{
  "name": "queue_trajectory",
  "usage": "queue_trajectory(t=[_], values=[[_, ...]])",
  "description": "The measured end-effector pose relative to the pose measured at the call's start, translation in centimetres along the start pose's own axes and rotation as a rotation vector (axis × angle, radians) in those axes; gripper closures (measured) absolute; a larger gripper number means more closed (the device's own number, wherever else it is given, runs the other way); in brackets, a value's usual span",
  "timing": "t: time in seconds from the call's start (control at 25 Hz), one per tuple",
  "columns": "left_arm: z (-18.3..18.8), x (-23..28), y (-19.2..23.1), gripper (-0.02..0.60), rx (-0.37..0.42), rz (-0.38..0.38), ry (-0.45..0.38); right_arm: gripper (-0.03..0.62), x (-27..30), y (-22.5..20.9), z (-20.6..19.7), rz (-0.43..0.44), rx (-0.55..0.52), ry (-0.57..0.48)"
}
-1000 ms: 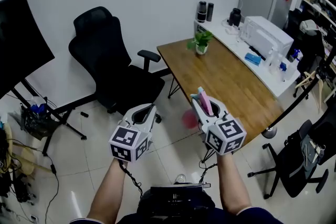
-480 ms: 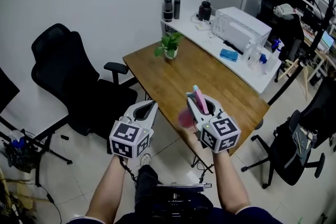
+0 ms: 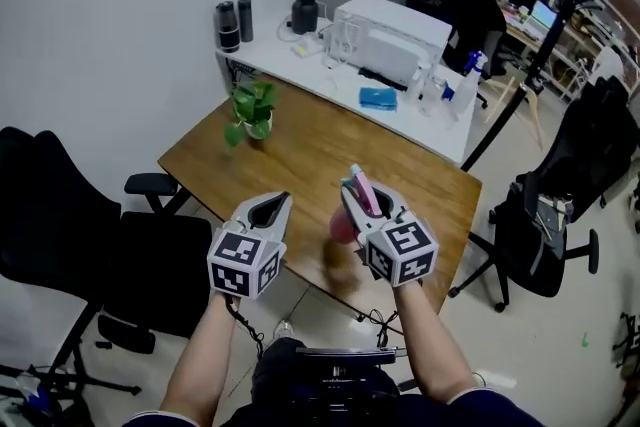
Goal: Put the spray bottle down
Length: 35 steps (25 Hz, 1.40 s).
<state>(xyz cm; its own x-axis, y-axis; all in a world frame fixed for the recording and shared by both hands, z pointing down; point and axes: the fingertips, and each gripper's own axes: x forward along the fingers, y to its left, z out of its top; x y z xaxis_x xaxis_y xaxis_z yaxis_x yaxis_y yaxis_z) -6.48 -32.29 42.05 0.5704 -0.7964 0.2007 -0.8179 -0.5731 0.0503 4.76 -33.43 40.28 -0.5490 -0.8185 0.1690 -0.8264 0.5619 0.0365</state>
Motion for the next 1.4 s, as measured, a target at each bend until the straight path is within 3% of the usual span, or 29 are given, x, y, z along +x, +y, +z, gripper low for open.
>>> queue_trajectory(t=[0.2, 0.44, 0.92, 1.4], values=[[-0.2, 3.4, 3.3, 0.572, -0.006, -0.092, 0.021, 0.481, 3.9, -2.0, 0.2, -0.125, 0.014, 0.016], [-0.9, 5.8, 6.4, 0.572, -0.026, -0.13, 0.042, 0.481, 7.2, -4.0, -0.7, -0.205, 0.006, 0.048], [-2.7, 7.7, 7.9, 0.572, -0.067, -0.137, 0.061, 0.482, 13.1, -7.6, -4.1, -0.264, 0.002, 0.064], [-5.3, 7.9, 9.3, 0.572, -0.081, -0.128, 0.125, 0.482, 19.1, -9.8, -8.5, -0.271, -0.004, 0.077]])
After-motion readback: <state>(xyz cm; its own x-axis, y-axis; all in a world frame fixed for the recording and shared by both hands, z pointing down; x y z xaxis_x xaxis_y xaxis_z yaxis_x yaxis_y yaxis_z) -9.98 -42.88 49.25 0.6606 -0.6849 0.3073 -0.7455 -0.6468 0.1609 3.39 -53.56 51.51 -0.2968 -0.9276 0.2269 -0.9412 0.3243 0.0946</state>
